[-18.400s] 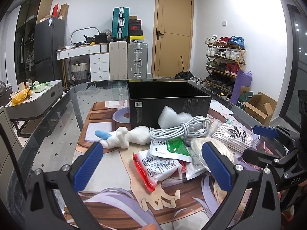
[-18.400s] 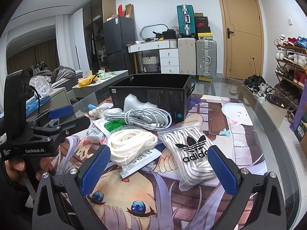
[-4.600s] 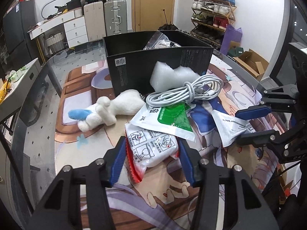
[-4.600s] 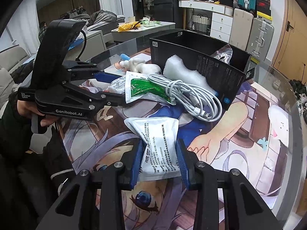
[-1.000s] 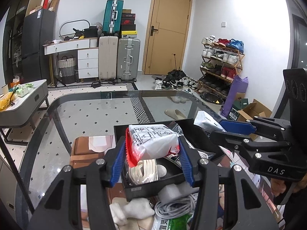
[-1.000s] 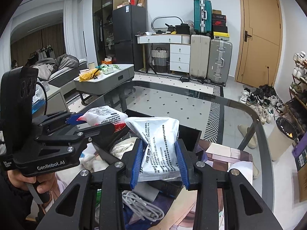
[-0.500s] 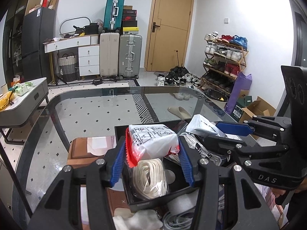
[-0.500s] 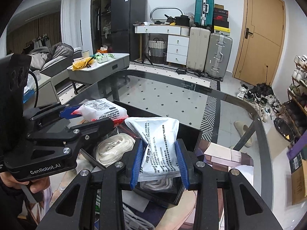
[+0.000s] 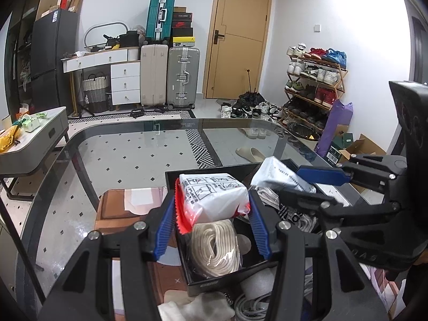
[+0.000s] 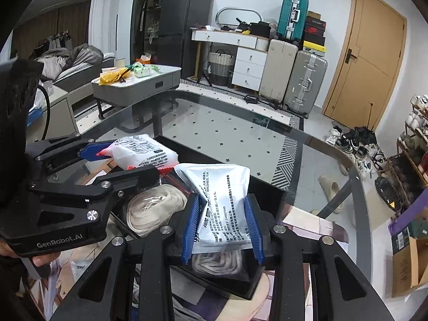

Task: Organize soft objects
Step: 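Open both grippers to drop the packets into the black box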

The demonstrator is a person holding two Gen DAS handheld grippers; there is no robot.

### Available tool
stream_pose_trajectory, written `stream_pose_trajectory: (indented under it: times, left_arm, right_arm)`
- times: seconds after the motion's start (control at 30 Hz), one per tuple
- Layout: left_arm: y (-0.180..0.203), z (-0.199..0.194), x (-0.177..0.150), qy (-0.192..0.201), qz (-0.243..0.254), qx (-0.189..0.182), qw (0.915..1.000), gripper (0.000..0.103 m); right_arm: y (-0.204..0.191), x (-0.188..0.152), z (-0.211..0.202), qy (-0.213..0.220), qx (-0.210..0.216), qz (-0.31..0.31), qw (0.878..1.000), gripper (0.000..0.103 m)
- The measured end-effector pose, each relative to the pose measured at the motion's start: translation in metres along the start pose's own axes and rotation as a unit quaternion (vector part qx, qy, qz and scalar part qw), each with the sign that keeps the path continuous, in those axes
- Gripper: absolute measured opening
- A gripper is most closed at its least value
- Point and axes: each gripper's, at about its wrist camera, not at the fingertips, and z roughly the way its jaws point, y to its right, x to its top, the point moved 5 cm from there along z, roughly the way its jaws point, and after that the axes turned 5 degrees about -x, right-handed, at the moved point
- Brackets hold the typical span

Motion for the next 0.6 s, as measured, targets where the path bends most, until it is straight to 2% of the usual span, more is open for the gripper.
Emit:
stream_pose_trajectory:
  times: [0.17,0.23,0.27,0.37,0.43,0.5,0.6]
  left_arm:
    - [-0.002,0.001,-0.001,-0.003,-0.002,-0.001,1.0000,0.051]
    - [-0.001,0.001,-0.001,-0.003,-0.001,-0.002,1.0000,0.051]
    - [-0.001,0.001,-0.001,-0.004,-0.001,-0.002,1.0000,0.052]
    - [-0.002,0.002,-0.002,-0.007,0.001,-0.003,1.0000,0.053]
    - [0.001,0.002,-0.003,-0.008,0.006,-0.004,0.9999,0.053]
    - [0.004,0.001,-0.003,-0.008,0.010,-0.006,0.9999,0.062]
    - [0.006,-0.002,-0.003,-0.005,0.015,0.001,0.9999,0.078]
  right_arm:
    - [-0.001,-0.001,0.012,-0.011,0.007,0.000,1.000,0.036]
    - [0.000,-0.001,0.011,-0.009,0.007,0.002,1.000,0.046]
    - [0.001,-0.001,0.009,-0.004,0.008,0.002,1.000,0.054]
    - [0.006,-0.003,0.000,0.004,0.006,0.005,1.000,0.058]
    - [0.007,-0.004,-0.008,0.010,0.005,0.006,1.000,0.066]
    - [0.010,-0.007,-0.015,0.019,0.006,0.014,1.000,0.076]
    - [0.018,-0.010,-0.026,0.028,0.003,0.028,0.999,0.083]
